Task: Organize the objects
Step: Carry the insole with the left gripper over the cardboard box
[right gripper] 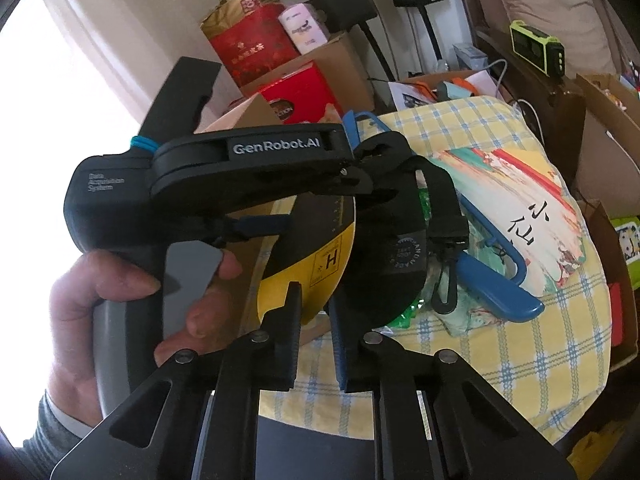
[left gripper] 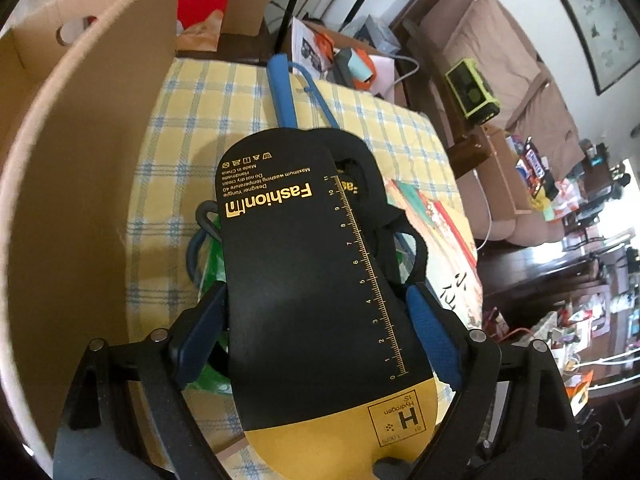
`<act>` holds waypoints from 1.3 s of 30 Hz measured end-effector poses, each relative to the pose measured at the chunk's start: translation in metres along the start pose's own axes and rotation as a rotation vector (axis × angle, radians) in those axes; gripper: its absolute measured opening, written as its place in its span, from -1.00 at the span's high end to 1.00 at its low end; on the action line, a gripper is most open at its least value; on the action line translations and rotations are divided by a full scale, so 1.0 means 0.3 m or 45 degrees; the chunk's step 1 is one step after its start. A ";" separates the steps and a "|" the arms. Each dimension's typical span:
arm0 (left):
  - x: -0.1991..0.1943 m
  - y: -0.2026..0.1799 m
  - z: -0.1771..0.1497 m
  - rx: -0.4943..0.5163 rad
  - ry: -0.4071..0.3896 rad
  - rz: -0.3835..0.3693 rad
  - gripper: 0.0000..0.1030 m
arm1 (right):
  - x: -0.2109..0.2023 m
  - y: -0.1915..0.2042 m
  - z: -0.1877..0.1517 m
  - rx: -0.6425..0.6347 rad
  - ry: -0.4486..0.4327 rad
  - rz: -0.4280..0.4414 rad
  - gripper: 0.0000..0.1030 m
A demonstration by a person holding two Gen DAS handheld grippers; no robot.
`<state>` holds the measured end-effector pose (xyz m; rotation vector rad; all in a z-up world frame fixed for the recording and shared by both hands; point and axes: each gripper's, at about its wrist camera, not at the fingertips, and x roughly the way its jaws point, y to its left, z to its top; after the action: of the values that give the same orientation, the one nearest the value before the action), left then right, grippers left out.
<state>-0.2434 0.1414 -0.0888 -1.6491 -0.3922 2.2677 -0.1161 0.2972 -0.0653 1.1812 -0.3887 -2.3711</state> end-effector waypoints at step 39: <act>-0.634 0.318 -0.058 0.014 -0.356 0.148 -0.53 | 0.030 0.570 0.063 -0.347 0.019 0.248 0.76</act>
<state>-0.1799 -0.0216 0.0334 -1.3838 -0.3545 2.5918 -0.0888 0.1473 0.0153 0.9876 -0.1599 -2.1644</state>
